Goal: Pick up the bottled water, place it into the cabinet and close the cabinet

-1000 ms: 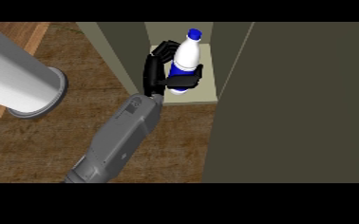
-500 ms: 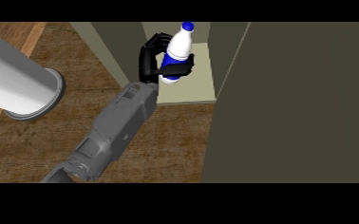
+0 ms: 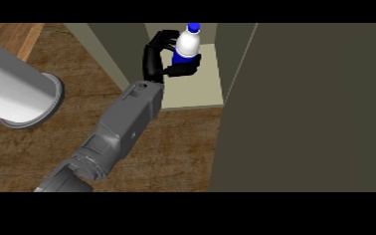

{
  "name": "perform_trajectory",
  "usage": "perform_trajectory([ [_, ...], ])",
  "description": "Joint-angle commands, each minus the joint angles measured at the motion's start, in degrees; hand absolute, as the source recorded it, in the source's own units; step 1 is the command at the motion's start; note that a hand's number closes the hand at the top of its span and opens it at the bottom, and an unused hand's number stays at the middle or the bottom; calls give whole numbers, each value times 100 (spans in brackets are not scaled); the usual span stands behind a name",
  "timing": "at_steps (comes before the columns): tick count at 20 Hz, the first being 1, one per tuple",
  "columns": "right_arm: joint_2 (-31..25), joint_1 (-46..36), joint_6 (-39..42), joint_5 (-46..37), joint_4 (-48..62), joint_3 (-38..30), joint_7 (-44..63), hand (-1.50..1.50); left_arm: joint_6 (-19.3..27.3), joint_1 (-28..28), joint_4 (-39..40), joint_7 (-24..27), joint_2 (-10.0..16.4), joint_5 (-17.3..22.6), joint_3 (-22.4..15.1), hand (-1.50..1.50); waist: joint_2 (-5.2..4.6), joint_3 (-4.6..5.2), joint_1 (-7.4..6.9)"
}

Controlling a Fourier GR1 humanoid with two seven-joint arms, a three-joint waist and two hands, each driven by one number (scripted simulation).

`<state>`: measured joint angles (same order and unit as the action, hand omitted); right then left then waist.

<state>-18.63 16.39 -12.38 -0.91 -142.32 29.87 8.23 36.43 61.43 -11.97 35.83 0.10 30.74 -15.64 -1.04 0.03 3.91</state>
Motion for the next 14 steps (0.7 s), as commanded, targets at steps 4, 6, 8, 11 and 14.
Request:
perform_trajectory([
  [4,-111,140,120,254,-512,-145,202,-150,-101,319,392,-102,-10,-66,56,-150,-9,0,26],
  [6,90,-65,69,62,-101,101,38,-150,-152,219,467,237,-10,16,236,-150,-50,5,29],
  [8,-142,212,163,288,-597,-203,120,-150,-216,386,550,81,-5,-10,269,-150,-19,0,30],
  [11,-10,248,142,27,-365,178,-103,-150,-464,342,551,214,143,113,432,-150,-52,6,109],
  [14,-63,188,257,138,-273,86,-185,-150,-438,170,442,452,-8,161,447,-150,-47,4,137],
])
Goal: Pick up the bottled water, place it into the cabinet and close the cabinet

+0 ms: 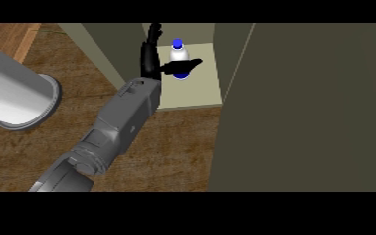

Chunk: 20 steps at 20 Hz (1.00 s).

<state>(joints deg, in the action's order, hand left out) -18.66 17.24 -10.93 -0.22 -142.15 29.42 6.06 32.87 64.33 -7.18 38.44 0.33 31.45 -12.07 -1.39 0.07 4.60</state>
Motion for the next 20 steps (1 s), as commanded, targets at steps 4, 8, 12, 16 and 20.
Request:
perform_trajectory([
  [4,-96,262,119,150,-479,3,97,-150,-207,87,123,137,-30,-159,-49,-150,12,-1,1],
  [8,-147,281,166,236,-523,-67,163,-150,-646,339,20,139,16,-41,143,-150,-10,0,36],
  [12,-30,-23,94,119,-354,-76,338,-150,-1675,216,-377,339,-31,-10,102,-150,37,4,-98],
  [16,-8,203,59,-57,-378,-43,218,-150,-2168,292,-565,48,-32,104,180,-150,100,-3,-206],
  [20,-220,245,170,211,-756,-455,491,-150,-2318,-78,-1004,-68,-32,269,69,-150,131,-6,-293],
])
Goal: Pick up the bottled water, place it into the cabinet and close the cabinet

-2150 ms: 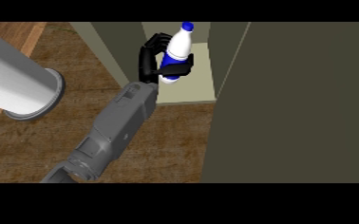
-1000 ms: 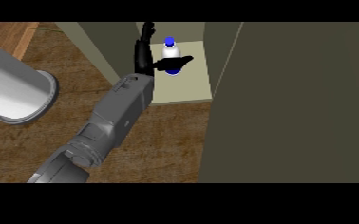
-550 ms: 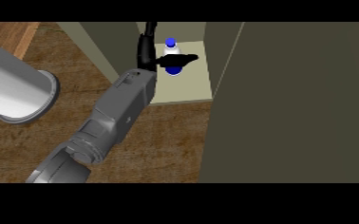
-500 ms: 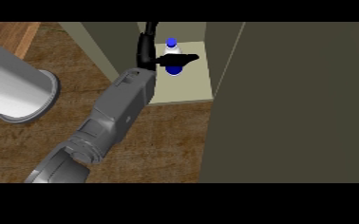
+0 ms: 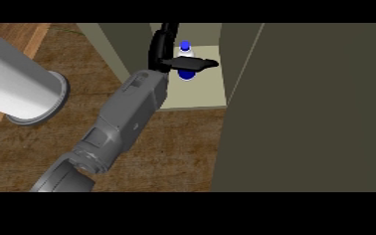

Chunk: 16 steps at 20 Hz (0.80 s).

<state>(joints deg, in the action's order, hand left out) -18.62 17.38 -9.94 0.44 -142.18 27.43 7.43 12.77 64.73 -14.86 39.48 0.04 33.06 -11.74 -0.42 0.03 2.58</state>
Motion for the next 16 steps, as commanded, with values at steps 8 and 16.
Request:
perform_trajectory([
  [8,-91,229,-3,-75,-537,-106,208,-150,113,-1313,-2345,-830,-4,341,-642,-150,99,-5,-292],
  [16,-677,-62,286,-358,-743,-93,693,-150,219,-3194,-4253,-1093,350,100,-1200,150,121,2,-404],
])
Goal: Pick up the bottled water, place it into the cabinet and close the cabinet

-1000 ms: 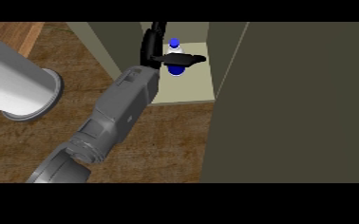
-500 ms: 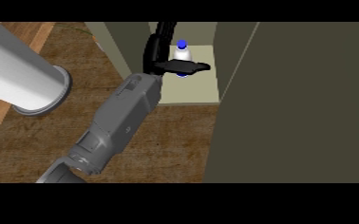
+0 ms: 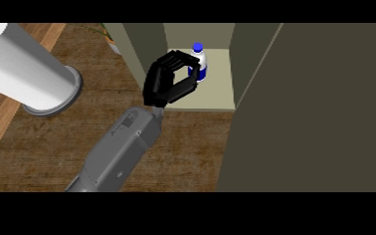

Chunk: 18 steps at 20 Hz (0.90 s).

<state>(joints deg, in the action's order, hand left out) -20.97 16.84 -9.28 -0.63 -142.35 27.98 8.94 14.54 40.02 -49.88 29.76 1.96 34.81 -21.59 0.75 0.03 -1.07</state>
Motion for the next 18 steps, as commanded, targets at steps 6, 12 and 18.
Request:
perform_trajectory([
  [6,-516,-434,551,-522,-239,616,784,150,276,-1922,-2432,-581,794,-252,-541,150,-15,2,-45],
  [12,-152,-435,453,-150,-338,1308,1344,150,226,-3542,-3745,-222,1293,-437,-744,150,-28,0,7],
  [18,846,-1571,41,-940,-2,2447,2308,150,-69,-3874,-4424,-499,1868,-184,-214,150,-41,11,35],
])
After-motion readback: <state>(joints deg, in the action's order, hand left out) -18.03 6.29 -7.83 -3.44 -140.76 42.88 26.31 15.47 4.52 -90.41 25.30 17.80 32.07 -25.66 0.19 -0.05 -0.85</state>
